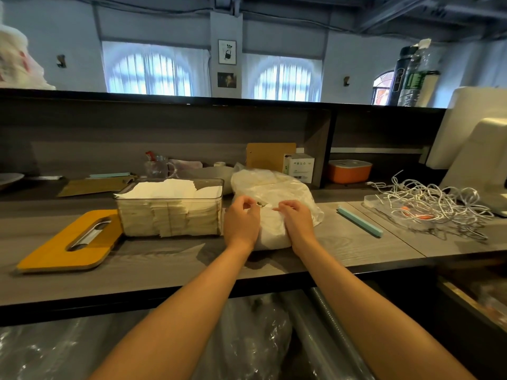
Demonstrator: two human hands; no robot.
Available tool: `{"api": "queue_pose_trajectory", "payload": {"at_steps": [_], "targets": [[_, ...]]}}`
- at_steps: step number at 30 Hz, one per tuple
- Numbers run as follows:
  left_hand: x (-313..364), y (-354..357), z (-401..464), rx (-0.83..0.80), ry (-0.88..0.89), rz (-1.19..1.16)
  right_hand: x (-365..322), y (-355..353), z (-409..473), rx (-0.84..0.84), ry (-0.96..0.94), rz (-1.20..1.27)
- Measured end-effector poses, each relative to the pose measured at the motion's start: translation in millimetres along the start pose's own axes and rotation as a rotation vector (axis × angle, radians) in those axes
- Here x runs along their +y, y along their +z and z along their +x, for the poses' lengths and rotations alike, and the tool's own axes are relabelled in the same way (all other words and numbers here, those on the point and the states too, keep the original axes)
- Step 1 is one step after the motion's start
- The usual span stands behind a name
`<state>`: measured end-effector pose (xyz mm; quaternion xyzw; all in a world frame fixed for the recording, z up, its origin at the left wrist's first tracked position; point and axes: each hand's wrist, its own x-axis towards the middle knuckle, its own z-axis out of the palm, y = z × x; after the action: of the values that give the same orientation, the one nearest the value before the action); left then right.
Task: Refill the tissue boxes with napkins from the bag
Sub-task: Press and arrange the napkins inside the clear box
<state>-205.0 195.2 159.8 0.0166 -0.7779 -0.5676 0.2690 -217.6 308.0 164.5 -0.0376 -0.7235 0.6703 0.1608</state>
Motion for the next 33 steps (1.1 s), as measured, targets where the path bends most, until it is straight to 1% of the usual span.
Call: {"api": "queue_pose_trajectory", "payload": {"at_steps": [1,3,5,6,8,10,13,15,18,21,24,26,27,28,30,32,33], "targets": [[-0.7,-0.4,0.4,0.042,0.014,0.036,-0.3,-1.3,1.4,0.016,0.015,0.053],[-1.3,-0.9,0.6,0.09,0.059,0.111,-2.0,-4.0,0.4,-0.026,0.013,0.096],[-1.1,0.0,2.4,0.041,0.099,0.155,-2.8,-2.9,-1.5,-0.096,-0.023,0.062],[-1.2,0.3,3.1,-0.006,0.116,0.172,-1.2,-2.4,-2.0,-0.099,-0.033,0.053],[-0.7,0.6,3.9,-0.073,0.159,0.23,-2.6,-2.5,-3.5,-0.05,0.0,0.04],[0.9,0.2,3.6,-0.087,0.194,0.316,-5.2,-4.5,-2.7,-0.024,0.038,0.036],[2.4,0.4,4.2,-0.079,0.214,0.41,-6.8,-5.2,-3.6,-0.054,0.068,0.097],[2.1,0.9,9.3,-0.049,0.184,0.365,-4.5,-6.4,-5.0,-0.059,0.113,0.19],[5.4,2.3,19.3,-0.005,0.085,0.317,-4.6,-12.4,-7.7,-0.08,0.112,0.331],[13.8,4.0,30.4,0.039,0.011,0.32,-7.6,-18.8,-11.2,-0.167,0.061,0.466],[23.0,7.3,40.4,0.089,-0.085,0.27,-10.2,-20.6,-16.7,-0.212,-0.032,0.592],[30.8,8.4,42.4,0.097,-0.132,0.236,-8.0,-18.0,-17.2,-0.281,-0.106,0.567],[32.4,8.7,42.7,0.092,-0.154,0.225,-6.4,-16.8,-16.0,-0.286,-0.133,0.492],[33.3,8.5,41.8,0.088,-0.173,0.224,-7.4,-15.6,-16.1,-0.256,-0.139,0.407],[29.6,8.4,40.6,0.061,-0.187,0.217,-4.9,-14.5,-11.3,-0.13,-0.11,0.289],[23.3,8.7,39.0,-0.038,-0.155,0.14,-0.7,-16.6,-5.6,-0.037,-0.071,0.301],[20.5,8.5,37.8,-0.108,-0.126,0.124,1.2,-17.9,-3.6,-0.024,-0.055,0.328]]}}
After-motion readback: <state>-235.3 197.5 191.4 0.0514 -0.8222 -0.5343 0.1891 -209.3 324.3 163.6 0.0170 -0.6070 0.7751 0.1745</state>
